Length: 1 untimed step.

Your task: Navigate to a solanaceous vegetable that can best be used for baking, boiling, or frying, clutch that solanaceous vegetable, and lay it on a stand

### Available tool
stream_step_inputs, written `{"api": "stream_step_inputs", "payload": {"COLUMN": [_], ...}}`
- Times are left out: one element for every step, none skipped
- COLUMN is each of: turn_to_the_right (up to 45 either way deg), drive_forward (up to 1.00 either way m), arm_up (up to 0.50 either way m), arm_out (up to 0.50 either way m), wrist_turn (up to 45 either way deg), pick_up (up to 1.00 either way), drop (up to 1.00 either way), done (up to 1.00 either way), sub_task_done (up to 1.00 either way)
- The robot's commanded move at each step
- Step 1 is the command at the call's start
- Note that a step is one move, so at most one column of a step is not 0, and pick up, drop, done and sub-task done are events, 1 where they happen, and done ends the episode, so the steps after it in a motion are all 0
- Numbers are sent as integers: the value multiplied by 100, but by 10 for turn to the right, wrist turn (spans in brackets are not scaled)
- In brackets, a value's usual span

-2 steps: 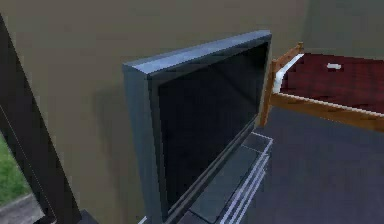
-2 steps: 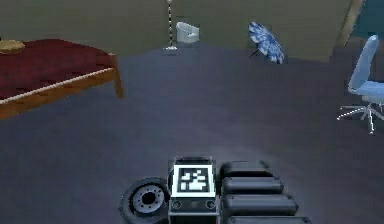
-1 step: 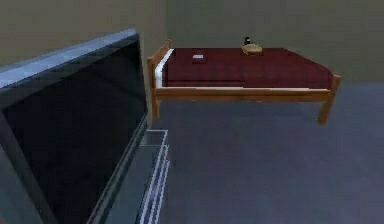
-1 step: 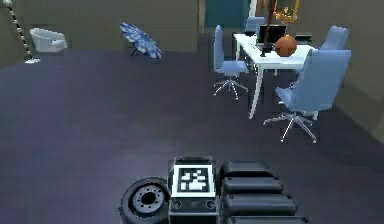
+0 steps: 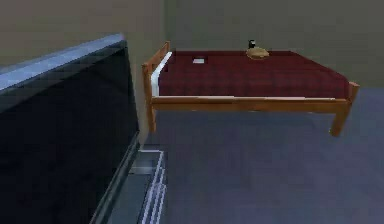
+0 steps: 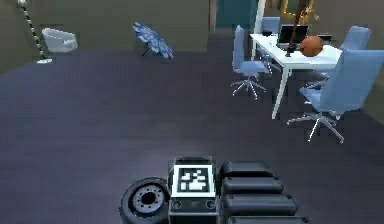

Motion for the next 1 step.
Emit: {"api": "stream_step_inputs", "payload": {"turn_to_the_right": [-450], "drive_forward": [0], "arm_up": [0], "arm_out": [0], "wrist_turn": [0], "pick_up": [0], "drop": [0], "done": [0], "sub_task_done": [0]}}
